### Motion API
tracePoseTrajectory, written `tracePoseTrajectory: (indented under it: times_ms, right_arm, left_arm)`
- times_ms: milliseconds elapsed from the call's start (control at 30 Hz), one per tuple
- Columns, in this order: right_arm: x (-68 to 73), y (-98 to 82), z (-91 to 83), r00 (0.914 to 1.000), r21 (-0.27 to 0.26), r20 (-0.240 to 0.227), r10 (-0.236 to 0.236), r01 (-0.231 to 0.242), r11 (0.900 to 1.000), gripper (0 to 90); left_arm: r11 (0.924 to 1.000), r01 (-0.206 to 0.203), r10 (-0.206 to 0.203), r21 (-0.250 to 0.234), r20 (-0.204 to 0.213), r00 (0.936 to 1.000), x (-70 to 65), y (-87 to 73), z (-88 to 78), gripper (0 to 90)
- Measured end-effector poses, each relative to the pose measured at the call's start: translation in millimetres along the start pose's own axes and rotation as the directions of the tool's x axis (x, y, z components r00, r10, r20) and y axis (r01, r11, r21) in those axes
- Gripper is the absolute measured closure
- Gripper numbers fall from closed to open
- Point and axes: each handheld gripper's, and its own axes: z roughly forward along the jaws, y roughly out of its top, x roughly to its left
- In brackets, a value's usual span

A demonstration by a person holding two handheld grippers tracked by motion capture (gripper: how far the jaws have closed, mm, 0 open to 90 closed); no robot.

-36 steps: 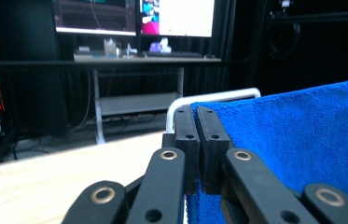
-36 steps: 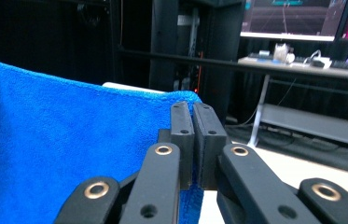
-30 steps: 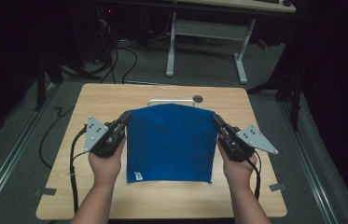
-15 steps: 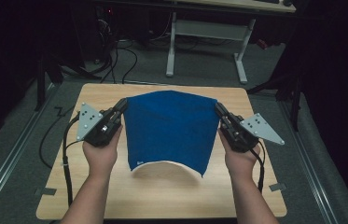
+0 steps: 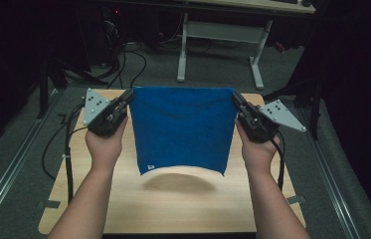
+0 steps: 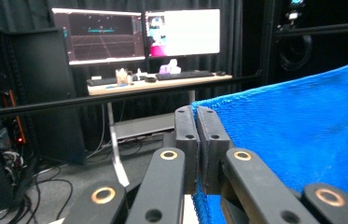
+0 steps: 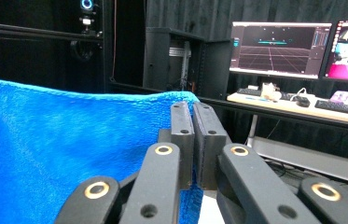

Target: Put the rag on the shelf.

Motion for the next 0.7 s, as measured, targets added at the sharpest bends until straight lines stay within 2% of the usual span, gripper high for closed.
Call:
tracePoseTrajectory:
  times_ms: [167,300,467,500,700]
  right_arm:
    - [-5.7,2.5,13.5,1.0000,0.007,0.004,0.001,-0.001,1.000,88.2]
    - [-8.8,5.5,28.4,0.9999,0.011,0.009,-0.007,0.007,1.000,88.2]
    - [-14.0,7.3,44.0,0.9998,0.022,0.017,-0.007,0.007,1.000,88.2]
    - [-15.0,7.6,47.4,0.9997,0.026,0.021,-0.007,0.006,1.000,88.2]
    - [-20.8,9.6,64.5,0.9992,0.044,0.030,-0.027,0.025,0.999,88.2]
  left_arm:
    - [1.0000,-0.001,0.001,0.006,-0.010,0.9999,10.9,3.7,12.1,88.5]
    - [0.9994,-0.034,0.034,-0.003,-0.027,0.9991,18.9,10.1,24.9,88.5]
    - [0.9991,-0.043,0.043,0.004,-0.040,0.9983,25.8,12.3,38.0,88.5]
    - [0.9988,-0.048,0.048,0.010,-0.049,0.9976,28.9,12.4,45.3,88.5]
    - [0.9989,-0.037,0.039,0.027,-0.064,0.9972,38.7,13.5,63.4,88.4]
